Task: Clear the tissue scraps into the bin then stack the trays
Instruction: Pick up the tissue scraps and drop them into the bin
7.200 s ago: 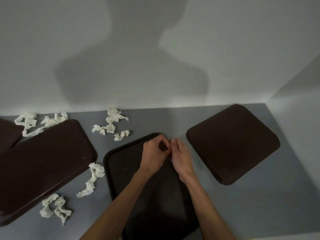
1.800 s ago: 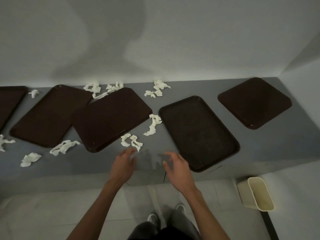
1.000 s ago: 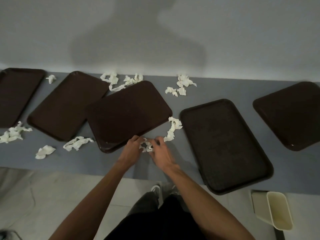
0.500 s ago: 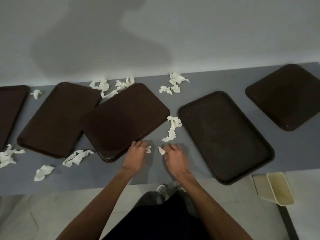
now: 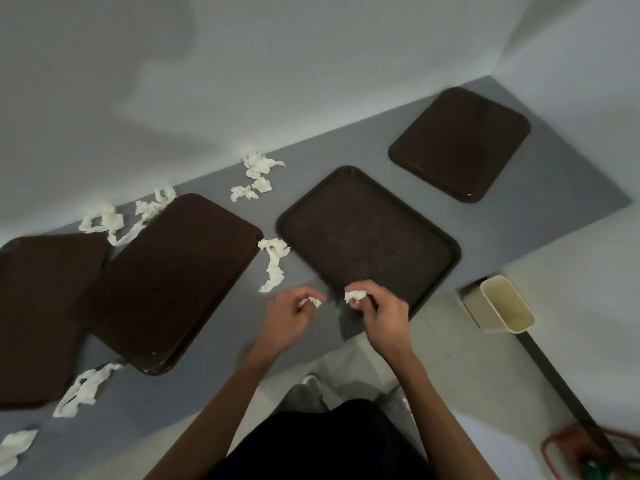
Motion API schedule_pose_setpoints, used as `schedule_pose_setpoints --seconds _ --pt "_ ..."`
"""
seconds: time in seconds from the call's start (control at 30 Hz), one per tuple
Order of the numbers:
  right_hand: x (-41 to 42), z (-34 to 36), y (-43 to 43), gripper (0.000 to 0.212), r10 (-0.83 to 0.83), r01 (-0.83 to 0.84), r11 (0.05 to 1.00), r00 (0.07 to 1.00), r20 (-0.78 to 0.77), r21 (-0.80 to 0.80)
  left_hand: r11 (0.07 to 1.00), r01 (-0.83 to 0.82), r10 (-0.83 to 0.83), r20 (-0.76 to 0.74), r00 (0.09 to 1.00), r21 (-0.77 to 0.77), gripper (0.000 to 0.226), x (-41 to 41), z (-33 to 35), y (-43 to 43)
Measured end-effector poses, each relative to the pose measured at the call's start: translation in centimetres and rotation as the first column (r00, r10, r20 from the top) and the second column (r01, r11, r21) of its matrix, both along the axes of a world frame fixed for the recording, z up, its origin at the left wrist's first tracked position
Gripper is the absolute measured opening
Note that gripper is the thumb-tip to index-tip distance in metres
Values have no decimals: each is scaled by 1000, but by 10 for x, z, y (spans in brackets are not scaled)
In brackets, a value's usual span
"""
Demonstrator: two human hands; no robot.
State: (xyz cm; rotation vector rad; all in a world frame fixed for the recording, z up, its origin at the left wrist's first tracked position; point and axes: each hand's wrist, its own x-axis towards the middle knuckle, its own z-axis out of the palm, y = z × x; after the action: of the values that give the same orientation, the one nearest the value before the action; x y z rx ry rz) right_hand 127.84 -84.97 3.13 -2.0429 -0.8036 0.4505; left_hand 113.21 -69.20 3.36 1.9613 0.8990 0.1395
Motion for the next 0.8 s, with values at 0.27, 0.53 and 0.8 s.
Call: schedule_pose_setpoints --seconds 0.27,0.53,0.8 --pt "82 7 -118 37 -273 270 962 955 -114 -36 984 12 -13 -6 1000 -179 28 119 10 -99" --pt "176 2 -234 10 -362 347 929 924 -123 -129 969 169 -171 2 985 -180 25 236 1 -217" --pt "264 -21 -308 14 -464 444 886 857 -222 -137 950 283 -286 -6 958 -135 11 328 -9 -286"
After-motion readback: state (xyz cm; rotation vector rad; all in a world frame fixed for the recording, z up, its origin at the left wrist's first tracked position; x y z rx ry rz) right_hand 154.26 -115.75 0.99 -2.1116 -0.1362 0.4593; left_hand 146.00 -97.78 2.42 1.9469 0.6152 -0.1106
